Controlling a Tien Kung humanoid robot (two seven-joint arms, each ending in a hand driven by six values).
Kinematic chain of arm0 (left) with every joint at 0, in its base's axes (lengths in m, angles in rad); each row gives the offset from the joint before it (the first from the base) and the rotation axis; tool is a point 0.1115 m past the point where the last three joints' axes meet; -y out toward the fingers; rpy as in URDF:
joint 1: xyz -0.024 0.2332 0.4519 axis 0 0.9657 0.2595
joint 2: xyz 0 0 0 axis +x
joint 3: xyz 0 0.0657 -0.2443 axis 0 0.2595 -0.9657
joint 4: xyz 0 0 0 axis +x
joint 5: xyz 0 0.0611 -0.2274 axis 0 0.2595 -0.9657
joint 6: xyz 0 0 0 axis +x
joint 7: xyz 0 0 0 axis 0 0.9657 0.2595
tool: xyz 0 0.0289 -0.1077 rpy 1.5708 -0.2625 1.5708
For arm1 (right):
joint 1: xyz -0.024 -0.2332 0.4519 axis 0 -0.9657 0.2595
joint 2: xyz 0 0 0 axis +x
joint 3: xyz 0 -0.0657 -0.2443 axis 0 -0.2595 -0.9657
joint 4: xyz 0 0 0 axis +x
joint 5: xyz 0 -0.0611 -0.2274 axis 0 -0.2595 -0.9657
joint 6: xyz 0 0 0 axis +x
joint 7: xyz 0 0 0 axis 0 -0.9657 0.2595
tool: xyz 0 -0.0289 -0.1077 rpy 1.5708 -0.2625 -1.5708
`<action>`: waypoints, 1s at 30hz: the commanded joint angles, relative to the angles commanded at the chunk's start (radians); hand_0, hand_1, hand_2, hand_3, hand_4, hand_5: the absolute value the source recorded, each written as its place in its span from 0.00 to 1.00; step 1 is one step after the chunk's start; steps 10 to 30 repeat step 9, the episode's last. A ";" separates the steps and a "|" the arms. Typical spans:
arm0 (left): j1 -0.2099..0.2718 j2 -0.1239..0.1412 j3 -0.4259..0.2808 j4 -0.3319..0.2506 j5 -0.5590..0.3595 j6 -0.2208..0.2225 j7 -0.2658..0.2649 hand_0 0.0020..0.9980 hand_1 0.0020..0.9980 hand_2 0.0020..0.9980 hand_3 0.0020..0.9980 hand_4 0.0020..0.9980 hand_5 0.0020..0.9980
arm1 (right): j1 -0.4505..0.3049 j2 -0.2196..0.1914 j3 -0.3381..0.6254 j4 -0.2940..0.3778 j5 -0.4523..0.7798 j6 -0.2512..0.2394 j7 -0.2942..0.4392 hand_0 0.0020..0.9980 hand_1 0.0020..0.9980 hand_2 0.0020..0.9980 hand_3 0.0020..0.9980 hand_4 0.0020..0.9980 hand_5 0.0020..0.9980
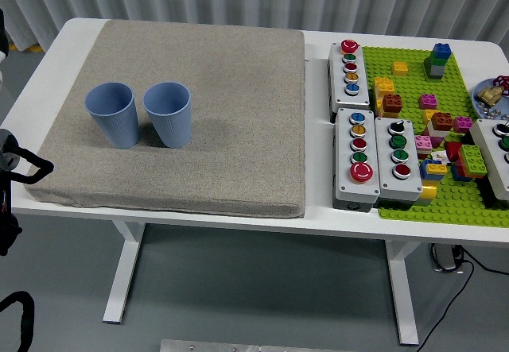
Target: Pick cup pour cup place
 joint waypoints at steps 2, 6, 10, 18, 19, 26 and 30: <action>0.002 0.000 0.000 0.000 0.003 -0.001 0.000 0.97 0.98 1.00 1.00 0.94 1.00 | -0.002 0.001 0.001 0.000 -0.002 0.000 -0.001 0.75 0.70 0.75 0.61 0.11 0.26; 0.004 0.000 0.001 -0.001 0.005 0.000 0.001 0.97 0.96 1.00 1.00 0.93 1.00 | -0.004 0.001 0.002 0.000 -0.005 0.001 -0.001 0.75 0.70 0.75 0.61 0.11 0.26; 0.003 0.000 0.001 -0.001 0.006 0.002 0.002 0.97 0.96 1.00 1.00 0.93 1.00 | -0.003 0.001 0.002 0.000 -0.003 0.000 -0.001 0.75 0.70 0.75 0.61 0.11 0.26; 0.003 0.000 0.001 -0.001 0.006 0.002 0.002 0.97 0.96 1.00 1.00 0.93 1.00 | -0.003 0.001 0.002 0.000 -0.003 0.000 -0.001 0.75 0.70 0.75 0.61 0.11 0.26; 0.003 0.000 0.001 -0.001 0.006 0.002 0.002 0.97 0.96 1.00 1.00 0.93 1.00 | -0.003 0.001 0.002 0.000 -0.003 0.000 -0.001 0.75 0.70 0.75 0.61 0.11 0.26; 0.003 0.000 0.001 -0.001 0.006 0.002 0.002 0.97 0.96 1.00 1.00 0.93 1.00 | -0.003 0.001 0.002 0.000 -0.003 0.000 -0.001 0.75 0.70 0.75 0.61 0.11 0.26; 0.003 0.000 0.001 -0.001 0.006 0.002 0.002 0.97 0.96 1.00 1.00 0.93 1.00 | -0.003 0.001 0.002 0.000 -0.003 0.000 -0.001 0.75 0.70 0.75 0.61 0.11 0.26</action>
